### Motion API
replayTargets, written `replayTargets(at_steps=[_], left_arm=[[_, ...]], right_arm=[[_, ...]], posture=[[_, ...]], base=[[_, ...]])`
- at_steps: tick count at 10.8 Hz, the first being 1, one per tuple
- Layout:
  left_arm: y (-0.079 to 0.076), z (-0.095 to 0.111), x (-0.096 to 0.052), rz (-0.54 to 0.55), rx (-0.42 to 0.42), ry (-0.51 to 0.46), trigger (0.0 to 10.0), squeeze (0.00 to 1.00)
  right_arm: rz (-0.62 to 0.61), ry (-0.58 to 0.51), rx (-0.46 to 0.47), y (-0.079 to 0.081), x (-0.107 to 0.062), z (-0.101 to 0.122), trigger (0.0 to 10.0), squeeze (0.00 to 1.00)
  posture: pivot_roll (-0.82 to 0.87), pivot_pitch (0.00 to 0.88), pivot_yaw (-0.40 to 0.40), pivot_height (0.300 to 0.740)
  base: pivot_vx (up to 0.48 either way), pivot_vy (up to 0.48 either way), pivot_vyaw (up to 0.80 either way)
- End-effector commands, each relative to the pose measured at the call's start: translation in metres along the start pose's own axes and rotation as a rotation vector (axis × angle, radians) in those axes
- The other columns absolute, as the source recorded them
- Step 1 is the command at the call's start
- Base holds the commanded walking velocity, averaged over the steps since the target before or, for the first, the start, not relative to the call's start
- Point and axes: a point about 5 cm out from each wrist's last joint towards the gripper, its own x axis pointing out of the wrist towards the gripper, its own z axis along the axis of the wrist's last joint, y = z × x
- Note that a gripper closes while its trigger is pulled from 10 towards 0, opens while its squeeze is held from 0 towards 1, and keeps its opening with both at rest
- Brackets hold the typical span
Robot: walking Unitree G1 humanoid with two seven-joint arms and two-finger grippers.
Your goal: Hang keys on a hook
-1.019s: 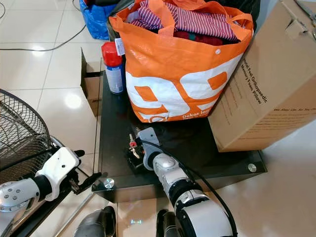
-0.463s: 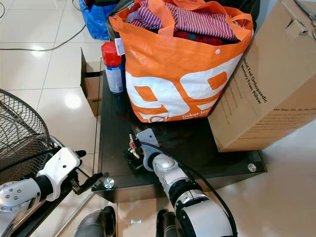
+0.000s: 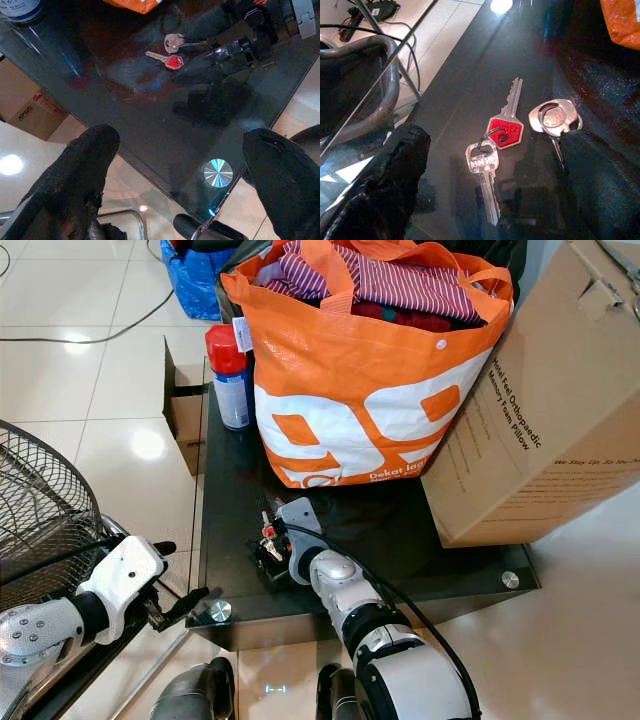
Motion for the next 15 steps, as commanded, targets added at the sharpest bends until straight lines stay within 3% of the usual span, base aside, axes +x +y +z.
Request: replayTargets(at_steps=[1,2,3,4,10,14,15], left_arm=[[-0.004,-0.002,0.001,-0.019,-0.006,0.003,10.0,0.0],[-0.004,-0.002,0.001,-0.019,-0.007,0.004,10.0,0.0],[-0.004,-0.003,0.001,-0.019,-0.006,0.005,10.0,0.0],[-0.002,-0.004,0.001,-0.018,-0.005,0.008,10.0,0.0],[-0.002,-0.01,0.009,-0.021,-0.001,0.002,10.0,0.0],[-0.007,-0.005,0.016,-0.025,-0.008,-0.022,10.0,0.0],[-0.009,-0.004,0.02,-0.032,-0.012,-0.034,10.0,0.0]], right_arm=[[0.018,0.011,0.004,0.007,0.002,-0.003,10.0,0.96],[0.016,0.039,-0.023,0.007,0.001,-0.008,10.0,0.75],[0.006,0.056,-0.037,0.006,0.0,-0.01,10.0,0.25],[-0.034,0.087,-0.044,0.003,-0.001,-0.015,10.0,0.0],[-0.046,0.117,-0.067,-0.011,-0.011,-0.028,10.0,0.0],[-0.102,0.111,-0.108,-0.058,-0.047,-0.044,10.0,0.0],[-0.126,0.1,-0.111,-0.072,-0.063,-0.048,10.0,0.0]], posture=[[0.12,0.232,-0.076,0.74],[0.12,0.232,-0.077,0.74],[0.12,0.232,-0.076,0.74],[0.12,0.23,-0.076,0.74],[0.1,0.201,-0.079,0.74],[0.05,0.194,-0.082,0.74],[0.02,0.183,-0.082,0.74]], base=[[0.0,0.0,0.0],[0.0,0.0,0.0],[0.0,0.0,0.0],[0.0,0.0,0.0],[0.0,0.0,0.0],[0.0,0.0,0.0],[0.0,0.0,0.0]])
